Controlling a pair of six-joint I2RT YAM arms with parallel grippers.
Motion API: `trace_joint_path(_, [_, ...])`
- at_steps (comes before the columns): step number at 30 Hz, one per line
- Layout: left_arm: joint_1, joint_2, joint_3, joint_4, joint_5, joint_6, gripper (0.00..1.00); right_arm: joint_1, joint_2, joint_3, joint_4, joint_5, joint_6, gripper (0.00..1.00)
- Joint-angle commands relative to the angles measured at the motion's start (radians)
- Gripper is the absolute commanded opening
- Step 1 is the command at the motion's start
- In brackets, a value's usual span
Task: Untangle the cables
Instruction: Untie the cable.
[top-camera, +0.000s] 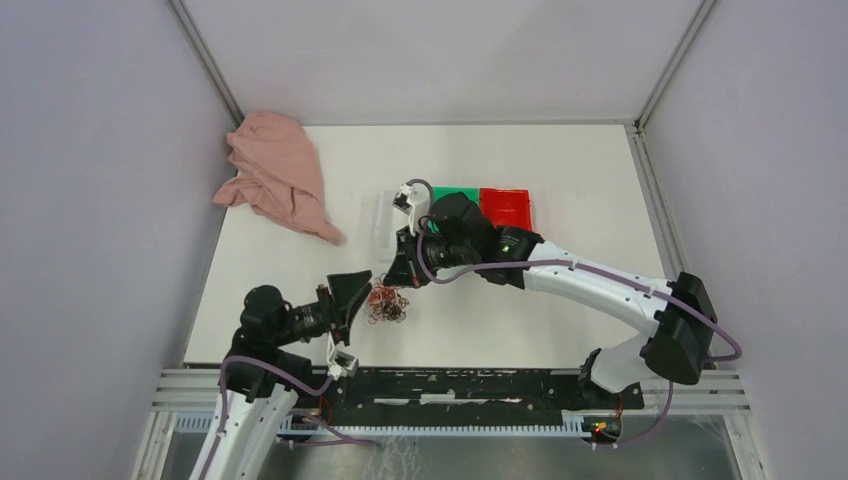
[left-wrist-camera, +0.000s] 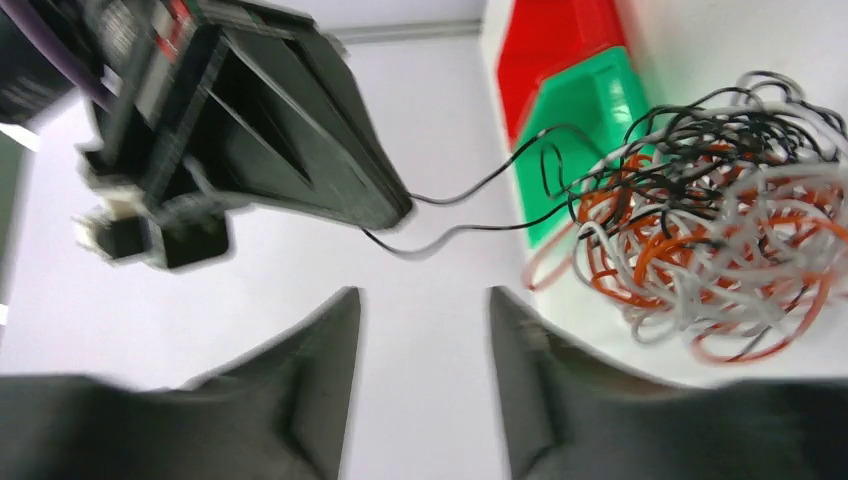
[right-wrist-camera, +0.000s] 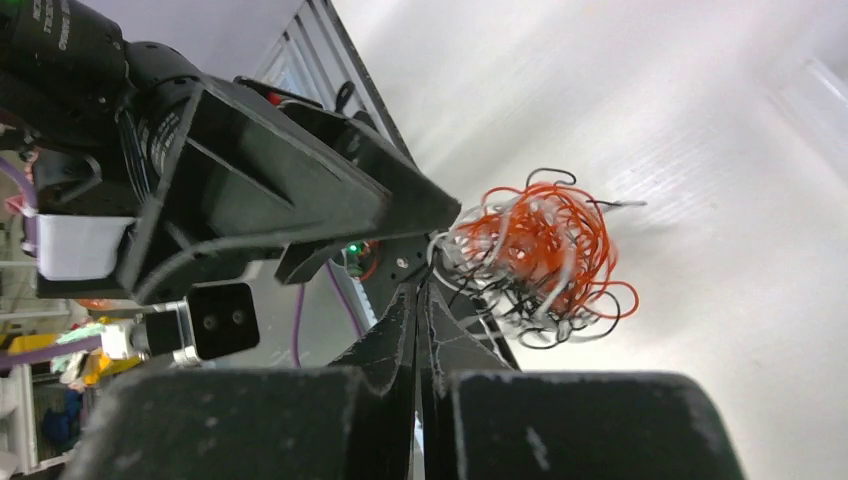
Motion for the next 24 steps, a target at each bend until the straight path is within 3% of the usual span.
trace_joint_path(1, [0.001, 0.062, 0.084, -0.207, -0.073, 0.055, 0.74, -0.026, -0.075, 0.052, -0.057, 0.013, -0.059, 0.0])
trace_joint_path(3, [0.001, 0.094, 0.132, -0.304, -0.077, -0.011, 0.88, -0.027, -0.072, 0.062, -0.097, 0.005, -0.077, 0.0])
trace_joint_path(6, [0.001, 0.138, 0.213, -0.375, -0.041, -0.22, 0.91, -0.028, -0.062, 0.073, -0.13, -0.013, -0.096, 0.0])
trace_joint_path(11, [0.003, 0.286, 0.354, -0.327, 0.045, -0.814, 0.88, -0.028, -0.037, 0.089, -0.131, -0.054, -0.098, 0.0])
trace_joint_path(15, [0.002, 0.316, 0.333, -0.16, 0.088, -1.107, 0.82, -0.025, -0.016, 0.115, -0.088, -0.122, -0.076, 0.0])
trace_joint_path(24, [0.002, 0.285, 0.253, 0.015, 0.071, -1.253, 0.63, -0.007, 0.011, 0.157, -0.063, -0.195, -0.059, 0.0])
